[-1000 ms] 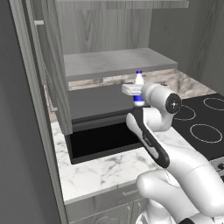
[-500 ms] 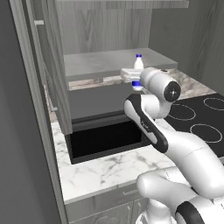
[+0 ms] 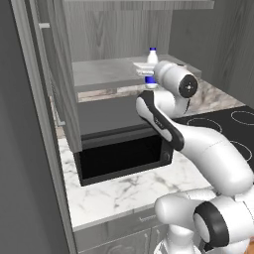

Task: Pick the bottled water from the counter and place it in the open cabinet.

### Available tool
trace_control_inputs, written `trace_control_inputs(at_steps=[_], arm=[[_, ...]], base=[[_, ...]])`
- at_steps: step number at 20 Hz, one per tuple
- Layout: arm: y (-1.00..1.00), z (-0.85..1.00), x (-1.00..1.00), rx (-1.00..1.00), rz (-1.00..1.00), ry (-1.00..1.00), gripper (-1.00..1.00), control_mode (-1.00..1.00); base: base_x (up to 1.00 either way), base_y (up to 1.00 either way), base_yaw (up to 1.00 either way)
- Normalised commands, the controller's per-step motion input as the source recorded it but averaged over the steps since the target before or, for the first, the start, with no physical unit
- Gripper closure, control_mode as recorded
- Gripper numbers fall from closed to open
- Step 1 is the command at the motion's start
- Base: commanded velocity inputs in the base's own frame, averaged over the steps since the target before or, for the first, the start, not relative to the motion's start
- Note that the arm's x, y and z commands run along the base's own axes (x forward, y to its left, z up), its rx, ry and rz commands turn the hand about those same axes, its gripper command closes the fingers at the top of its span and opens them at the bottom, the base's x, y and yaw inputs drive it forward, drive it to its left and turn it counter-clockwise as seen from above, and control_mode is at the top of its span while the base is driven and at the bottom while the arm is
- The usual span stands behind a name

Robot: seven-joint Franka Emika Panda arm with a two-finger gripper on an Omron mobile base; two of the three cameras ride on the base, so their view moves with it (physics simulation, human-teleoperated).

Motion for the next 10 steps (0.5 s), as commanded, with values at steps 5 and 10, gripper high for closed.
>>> trace_control_inputs(at_steps=[5,10], arm=[[0.11,0.18,0.32,0.0,0.0,-0.01,1.0,-1.0],[0.12,0.05,0.4,0.0,0.0,-0.02,1.0,-1.0]], base=[[0.0,0.0,0.0],[0.0,0.0,0.0]])
